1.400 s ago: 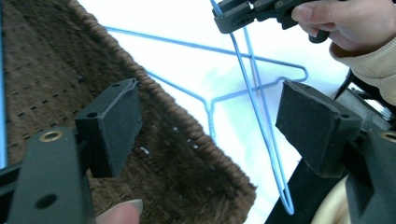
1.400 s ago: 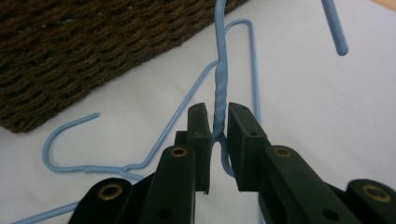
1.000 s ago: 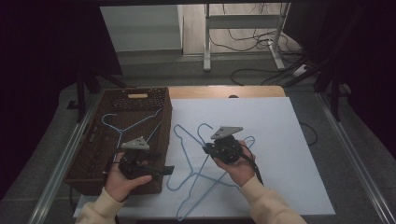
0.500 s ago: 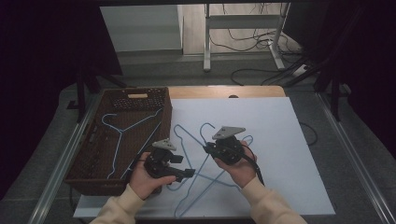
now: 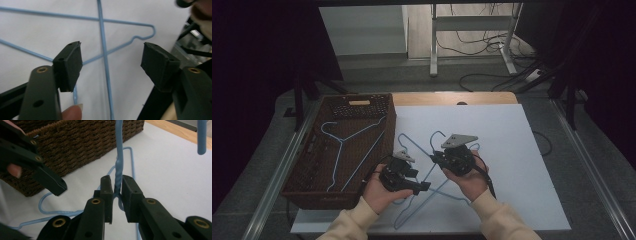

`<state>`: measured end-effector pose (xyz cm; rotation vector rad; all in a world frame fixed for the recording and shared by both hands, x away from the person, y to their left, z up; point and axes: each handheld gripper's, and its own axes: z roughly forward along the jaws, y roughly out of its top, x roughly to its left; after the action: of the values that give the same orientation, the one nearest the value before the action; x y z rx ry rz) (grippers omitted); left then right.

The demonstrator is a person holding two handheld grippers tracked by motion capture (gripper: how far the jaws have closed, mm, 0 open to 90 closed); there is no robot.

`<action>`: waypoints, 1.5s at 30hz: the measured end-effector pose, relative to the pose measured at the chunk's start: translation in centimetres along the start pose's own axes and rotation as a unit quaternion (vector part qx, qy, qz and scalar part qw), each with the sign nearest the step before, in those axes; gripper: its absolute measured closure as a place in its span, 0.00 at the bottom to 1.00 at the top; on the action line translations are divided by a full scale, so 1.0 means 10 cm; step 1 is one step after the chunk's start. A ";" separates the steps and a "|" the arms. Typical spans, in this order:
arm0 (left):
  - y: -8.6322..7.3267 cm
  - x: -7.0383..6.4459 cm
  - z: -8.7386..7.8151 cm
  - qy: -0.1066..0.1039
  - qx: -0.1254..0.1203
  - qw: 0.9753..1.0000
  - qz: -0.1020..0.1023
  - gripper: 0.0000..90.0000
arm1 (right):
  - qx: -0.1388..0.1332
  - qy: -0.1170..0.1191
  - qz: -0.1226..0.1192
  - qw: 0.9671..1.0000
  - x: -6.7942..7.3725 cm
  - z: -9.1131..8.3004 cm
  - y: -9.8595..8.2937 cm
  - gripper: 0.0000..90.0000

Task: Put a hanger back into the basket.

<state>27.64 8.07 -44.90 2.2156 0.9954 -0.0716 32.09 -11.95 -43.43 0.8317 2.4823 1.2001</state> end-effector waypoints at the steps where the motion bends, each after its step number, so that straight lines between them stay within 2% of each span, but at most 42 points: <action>1: 0.01 0.00 0.03 0.004 0.008 1.000 -0.002 0.41 | -0.001 0.000 0.000 1.000 0.00 0.00 0.00 0.88; 5: 0.03 0.01 0.14 0.010 0.025 1.000 -0.013 0.50 | -0.002 0.001 0.002 1.000 -0.01 -0.02 0.00 0.88; 8: 0.02 0.00 0.18 0.008 0.026 0.999 -0.016 0.62 | -0.003 0.002 0.003 1.000 -0.01 -0.03 0.00 0.88; 17: -0.01 0.02 0.22 -0.025 0.022 0.999 -0.021 0.93 | -0.009 0.011 0.010 1.000 -0.01 -0.07 0.00 0.88; 20: -0.02 0.02 0.20 -0.028 0.016 0.999 -0.024 0.94 | -0.011 0.016 0.013 1.000 -0.02 -0.08 -0.01 0.88; 23: -0.02 0.03 0.16 -0.031 -0.005 0.999 -0.027 0.95 | -0.021 0.017 0.017 0.999 -0.04 -0.12 -0.01 0.87; 26: -0.03 0.02 0.10 -0.043 -0.022 0.998 -0.032 0.96 | -0.035 0.028 0.025 0.999 -0.07 -0.17 -0.01 0.86; 31: -0.02 0.01 0.01 -0.053 -0.044 0.997 -0.036 0.96 | -0.069 0.052 0.031 0.996 -0.11 -0.27 -0.02 0.66; 35: -0.01 0.02 -0.06 -0.058 -0.059 0.996 -0.038 0.96 | -0.100 0.055 0.023 0.993 -0.11 -0.38 -0.03 0.50; 38: -0.01 0.03 -0.10 -0.065 -0.067 0.995 -0.044 0.96 | -0.108 0.057 0.021 0.992 -0.14 -0.44 -0.07 0.44; 45: 0.00 0.05 -0.17 -0.078 -0.079 0.993 -0.050 0.96 | -0.121 0.064 0.044 0.990 -0.30 -0.56 -0.23 0.35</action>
<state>27.63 9.44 -43.74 1.9840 0.9902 -0.2021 31.04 -18.39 -41.77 0.8283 2.3523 1.5952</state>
